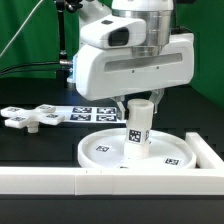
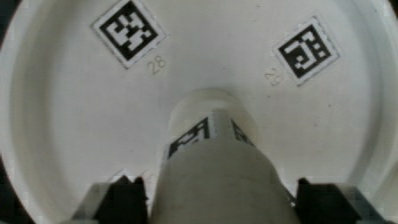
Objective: Assemble round table
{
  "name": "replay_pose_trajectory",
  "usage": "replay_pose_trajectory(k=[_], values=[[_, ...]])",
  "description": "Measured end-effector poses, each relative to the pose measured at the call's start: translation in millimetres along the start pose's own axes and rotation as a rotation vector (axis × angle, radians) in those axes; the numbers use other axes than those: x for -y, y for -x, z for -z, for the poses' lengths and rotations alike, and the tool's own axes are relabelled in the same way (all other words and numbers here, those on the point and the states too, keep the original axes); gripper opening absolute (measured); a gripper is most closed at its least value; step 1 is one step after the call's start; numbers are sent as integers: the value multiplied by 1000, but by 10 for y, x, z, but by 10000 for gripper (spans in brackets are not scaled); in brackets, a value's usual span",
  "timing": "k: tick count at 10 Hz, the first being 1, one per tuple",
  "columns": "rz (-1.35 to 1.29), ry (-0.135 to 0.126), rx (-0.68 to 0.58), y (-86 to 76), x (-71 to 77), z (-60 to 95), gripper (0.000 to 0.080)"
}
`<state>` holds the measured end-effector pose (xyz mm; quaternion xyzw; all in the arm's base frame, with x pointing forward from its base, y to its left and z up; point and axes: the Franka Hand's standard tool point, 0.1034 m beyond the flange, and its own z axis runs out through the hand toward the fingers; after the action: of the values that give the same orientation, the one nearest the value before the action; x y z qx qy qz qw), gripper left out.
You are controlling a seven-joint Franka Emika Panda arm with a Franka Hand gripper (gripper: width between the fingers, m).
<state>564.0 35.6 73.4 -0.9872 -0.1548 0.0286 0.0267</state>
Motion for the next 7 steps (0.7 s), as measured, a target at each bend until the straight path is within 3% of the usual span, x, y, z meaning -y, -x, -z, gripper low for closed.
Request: replay_pose_trajectory(k=[3,7], values=[[-274,-17,-3,1,15,-3,407],[-542,-20,4,4,36,-7,407]])
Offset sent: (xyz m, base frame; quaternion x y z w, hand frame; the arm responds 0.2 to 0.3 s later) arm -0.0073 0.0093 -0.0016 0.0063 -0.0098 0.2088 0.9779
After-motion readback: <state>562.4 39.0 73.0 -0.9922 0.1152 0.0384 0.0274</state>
